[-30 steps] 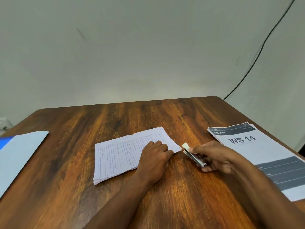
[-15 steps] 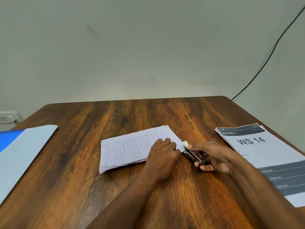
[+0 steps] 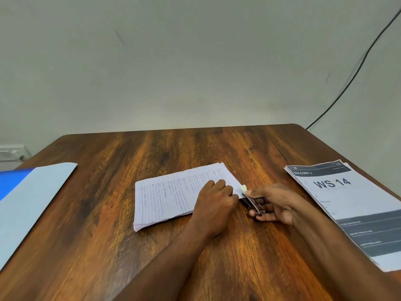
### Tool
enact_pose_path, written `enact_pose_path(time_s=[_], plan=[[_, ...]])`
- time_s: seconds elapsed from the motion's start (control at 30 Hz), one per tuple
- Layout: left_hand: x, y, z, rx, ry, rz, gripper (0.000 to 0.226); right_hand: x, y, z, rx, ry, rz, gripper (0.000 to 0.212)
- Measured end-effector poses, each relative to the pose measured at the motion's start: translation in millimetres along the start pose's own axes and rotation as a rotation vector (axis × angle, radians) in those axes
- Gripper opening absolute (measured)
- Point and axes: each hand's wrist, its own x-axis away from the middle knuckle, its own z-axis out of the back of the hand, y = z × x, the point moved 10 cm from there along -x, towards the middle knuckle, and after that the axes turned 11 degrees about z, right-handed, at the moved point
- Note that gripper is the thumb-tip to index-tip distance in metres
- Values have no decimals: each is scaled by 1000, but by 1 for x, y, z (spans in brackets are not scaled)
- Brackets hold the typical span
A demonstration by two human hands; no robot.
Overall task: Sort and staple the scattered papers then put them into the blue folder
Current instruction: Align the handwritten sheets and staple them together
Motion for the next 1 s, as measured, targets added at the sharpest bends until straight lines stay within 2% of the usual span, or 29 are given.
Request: enact_pose_path(time_s=[0.17,0.27,0.3,0.67,1.0], plan=[[2,-3,-1,14,37,10,5,-1,1,0,0,38,-4,23],[1,-7,3,56,69,66,46,0,1,1,-11,42,-6,18],[1,-7,4,56,76,73,51,0,1,1,-14,42,-6,18],[-2,-8,5,94,103,55,39,1,4,-10,-5,-54,-40,30],[-4,-22,1,247,83,160,18,2,-2,-14,61,-1,19,48]])
